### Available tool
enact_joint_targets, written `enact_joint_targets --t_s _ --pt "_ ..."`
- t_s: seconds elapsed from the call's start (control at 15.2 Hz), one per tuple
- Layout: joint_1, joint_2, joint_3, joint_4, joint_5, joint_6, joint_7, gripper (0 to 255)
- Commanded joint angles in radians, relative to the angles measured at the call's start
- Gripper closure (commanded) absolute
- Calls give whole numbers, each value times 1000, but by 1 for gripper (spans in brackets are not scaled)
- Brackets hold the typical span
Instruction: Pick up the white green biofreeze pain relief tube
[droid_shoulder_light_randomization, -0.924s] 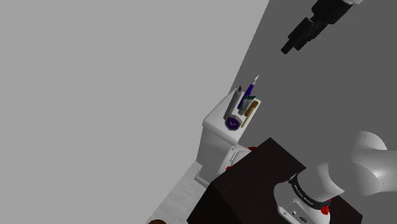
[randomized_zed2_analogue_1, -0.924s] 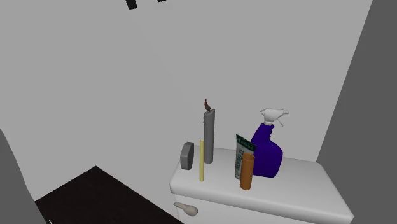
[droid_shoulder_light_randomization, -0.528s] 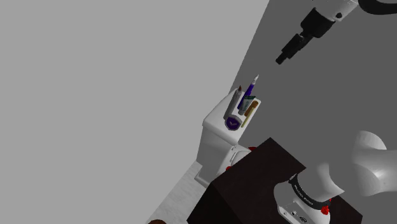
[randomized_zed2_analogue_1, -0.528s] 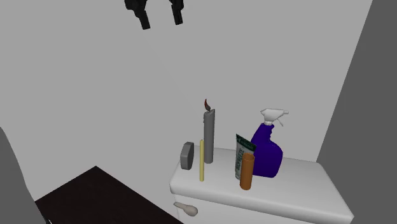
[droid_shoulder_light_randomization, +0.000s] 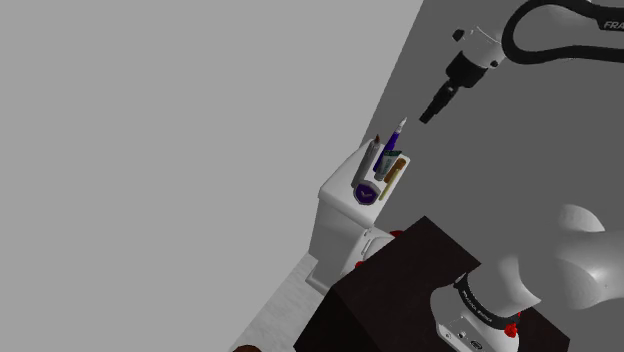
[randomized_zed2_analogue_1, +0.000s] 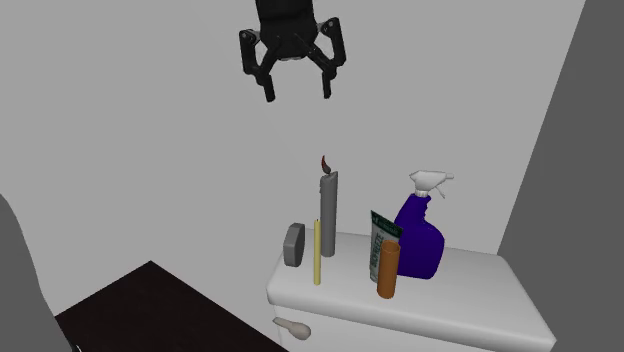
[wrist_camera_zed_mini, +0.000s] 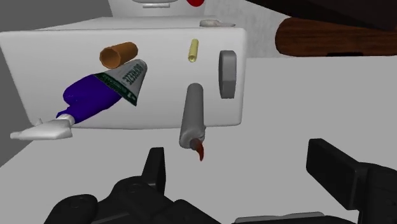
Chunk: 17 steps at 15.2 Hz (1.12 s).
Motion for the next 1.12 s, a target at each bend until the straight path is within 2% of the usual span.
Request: enact_joint_targets --t_s 0.0,0.33,0.59,0.79,1.06 --pt "12 53 -46 -11 -13 57 -77 0" --pt "50 206 -160 -10 -22 187 -269 0" --pt "92 357 -249 18 8 287 -438 0" --pt "128 485 -312 55 65 355 -582 0" --pt "161 676 -366 123 197 427 -804 0"
